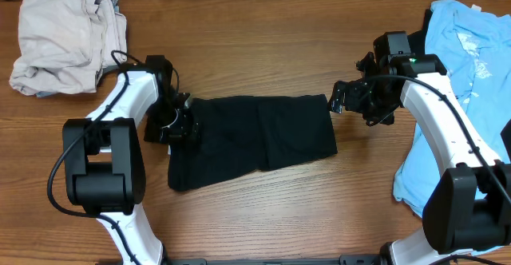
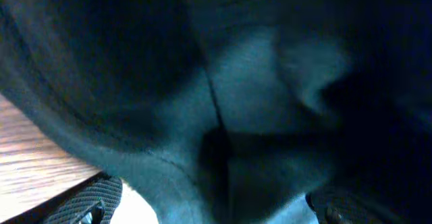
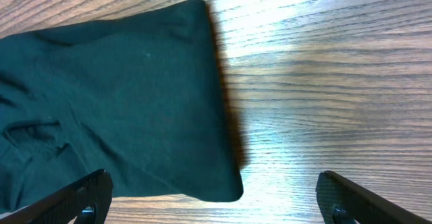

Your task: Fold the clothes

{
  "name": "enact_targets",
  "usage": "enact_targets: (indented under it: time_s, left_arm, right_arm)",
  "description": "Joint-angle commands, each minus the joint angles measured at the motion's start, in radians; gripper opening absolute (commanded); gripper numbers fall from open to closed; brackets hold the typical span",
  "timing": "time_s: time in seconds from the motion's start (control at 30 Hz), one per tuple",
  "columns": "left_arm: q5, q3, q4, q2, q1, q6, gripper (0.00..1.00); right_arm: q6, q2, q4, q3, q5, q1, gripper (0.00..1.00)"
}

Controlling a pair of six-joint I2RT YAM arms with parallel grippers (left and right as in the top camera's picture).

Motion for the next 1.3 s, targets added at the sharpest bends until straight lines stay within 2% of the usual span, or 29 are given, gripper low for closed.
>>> enact_targets:
  time_s: [0.0, 0.1, 0.23, 0.33, 0.4, 0.63, 0.7, 0.77, 0.83, 0.87, 1.07, 1.27]
  left_arm:
    - [-0.006, -0.034, 0.025, -0.013, -0.013, -0.112, 0.91]
    - [-0.003, -0.049, 0.044, -0.013, -0.014, -0.129, 0.83]
    - [0.002, -0.058, 0.047, -0.013, -0.014, -0.144, 0.48]
    - [0.002, -0.058, 0.051, -0.013, -0.014, -0.148, 0.15]
    - [-0.013, -0.058, 0.056, -0.013, -0.014, -0.147, 0.05]
    - [-0.096, -0.038, 0.083, -0.013, -0.006, -0.148, 0.04]
    - [-0.113, -0.006, 0.058, -0.014, 0.003, -0.148, 0.04]
    - [-0.119, 0.046, 0.017, -0.014, 0.015, -0.148, 0.04]
    - [-0.120, 0.113, -0.037, -0.014, 0.027, -0.147, 0.04]
    - [-0.120, 0.150, -0.067, -0.014, 0.032, -0.145, 0.04]
    - [-0.119, 0.401, -0.237, -0.014, 0.037, -0.085, 0.04]
    - [-0.119, 0.543, -0.301, -0.014, 0.024, -0.063, 0.04]
  right_arm:
    - [-0.009, -0.031, 0.003, 0.017, 0.020, -0.003, 1.00]
    - [-0.009, -0.031, 0.006, 0.017, 0.020, -0.003, 1.00]
    - [-0.008, -0.031, 0.015, 0.017, 0.019, -0.003, 1.00]
    - [-0.007, -0.031, 0.026, 0.017, 0.019, -0.003, 0.99]
    - [-0.007, -0.031, 0.029, 0.017, 0.019, -0.003, 0.93]
    - [-0.006, -0.031, 0.055, 0.000, 0.006, 0.036, 0.62]
    - [-0.006, -0.031, 0.076, -0.021, -0.027, 0.060, 0.50]
    - [0.002, -0.030, 0.100, -0.043, -0.064, 0.082, 0.36]
    - [0.017, -0.029, 0.132, -0.064, -0.087, 0.108, 0.13]
    - [0.037, -0.029, 0.154, -0.079, -0.086, 0.122, 0.05]
    - [0.192, -0.027, 0.347, -0.200, -0.087, 0.224, 0.04]
    - [0.369, -0.004, 0.529, -0.271, -0.086, 0.342, 0.04]
